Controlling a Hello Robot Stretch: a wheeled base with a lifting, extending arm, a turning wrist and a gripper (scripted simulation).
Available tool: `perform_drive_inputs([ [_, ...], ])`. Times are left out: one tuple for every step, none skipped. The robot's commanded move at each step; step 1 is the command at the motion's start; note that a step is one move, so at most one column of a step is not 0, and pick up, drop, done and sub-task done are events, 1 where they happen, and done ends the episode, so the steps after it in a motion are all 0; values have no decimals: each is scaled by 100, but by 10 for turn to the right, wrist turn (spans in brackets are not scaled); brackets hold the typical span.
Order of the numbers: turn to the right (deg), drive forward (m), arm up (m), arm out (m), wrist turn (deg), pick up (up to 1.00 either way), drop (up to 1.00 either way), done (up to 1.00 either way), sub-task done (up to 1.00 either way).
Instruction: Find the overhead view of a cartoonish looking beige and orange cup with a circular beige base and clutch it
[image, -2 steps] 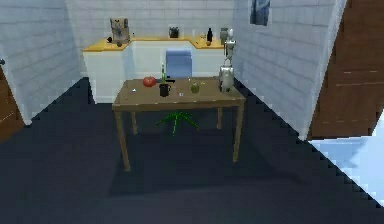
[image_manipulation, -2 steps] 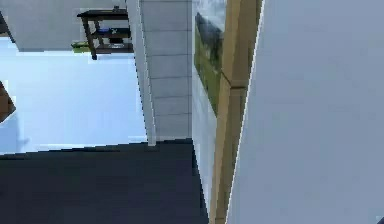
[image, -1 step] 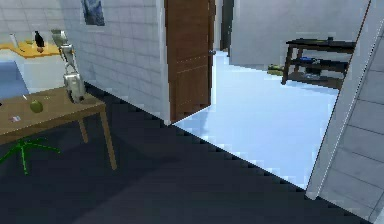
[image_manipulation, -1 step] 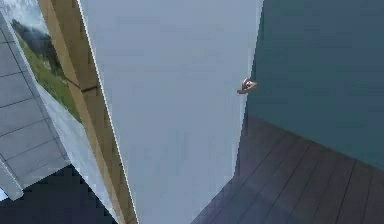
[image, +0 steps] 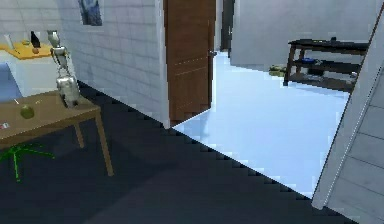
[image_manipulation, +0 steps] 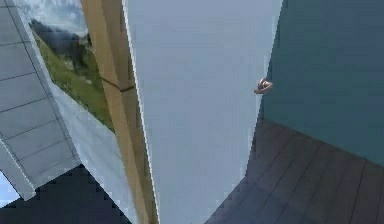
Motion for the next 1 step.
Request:
perform_drive_inputs([
  [-150,0,0,0,0,0,0,0,0],
])
